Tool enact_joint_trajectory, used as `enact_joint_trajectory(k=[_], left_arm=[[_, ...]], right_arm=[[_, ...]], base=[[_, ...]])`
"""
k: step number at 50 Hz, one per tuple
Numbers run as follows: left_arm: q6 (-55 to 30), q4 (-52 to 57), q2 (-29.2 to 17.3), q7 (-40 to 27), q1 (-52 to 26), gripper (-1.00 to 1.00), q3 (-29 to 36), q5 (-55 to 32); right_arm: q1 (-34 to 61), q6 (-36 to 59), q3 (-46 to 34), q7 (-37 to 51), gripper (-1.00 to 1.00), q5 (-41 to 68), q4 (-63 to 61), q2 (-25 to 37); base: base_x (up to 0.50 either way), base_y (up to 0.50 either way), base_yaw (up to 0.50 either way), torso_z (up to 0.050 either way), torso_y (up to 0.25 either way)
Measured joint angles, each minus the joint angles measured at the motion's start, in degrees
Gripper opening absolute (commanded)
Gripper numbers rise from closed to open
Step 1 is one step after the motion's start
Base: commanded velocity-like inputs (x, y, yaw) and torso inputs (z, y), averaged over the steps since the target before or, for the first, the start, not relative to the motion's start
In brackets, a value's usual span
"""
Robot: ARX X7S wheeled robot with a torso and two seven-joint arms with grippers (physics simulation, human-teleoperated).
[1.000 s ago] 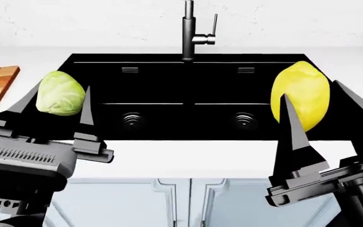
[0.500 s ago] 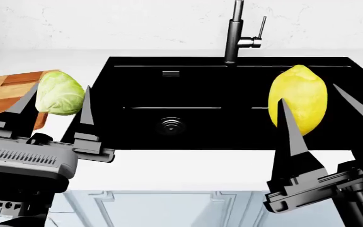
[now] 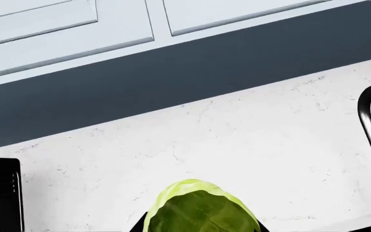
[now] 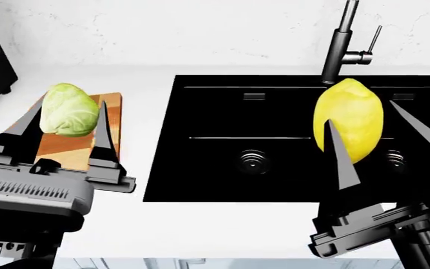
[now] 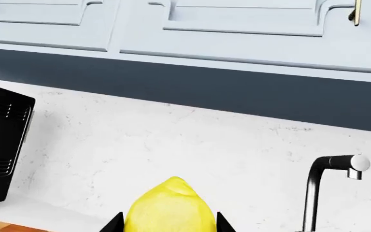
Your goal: Pick the vegetables from the sink and place them on the cutting board.
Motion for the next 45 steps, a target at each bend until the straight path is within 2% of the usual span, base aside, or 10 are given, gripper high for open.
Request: enact_joint_trajectory(k=[16,43,45], left_arm=[[-0.72,0.29,0.06,-0.16,0.02,-1.00,-0.11,0.31],[-0.99,0.21,0.30,0.16,0.17,-1.00,-0.41,0.04],[-1.57,0.17,0.46,0.33,-0.06,-1.00,-0.39,-0.31]], right_arm=[[2.99,0.68,-2.97,0.49,-1.00,-0.21,-0.34,-0.10],[18.94,-1.25,-20.63,2.97,-1.00,-1.18,-0.45,0.17],[19.60,-1.54,-21.49,2.98,-1.00,-1.30,-0.46,0.14]], base=[[0.13,0.50,0.00,0.000,0.001],[0.07,0.50,0.00,0.000,0.000],[-0.01,0.00,0.00,0.000,0.000]])
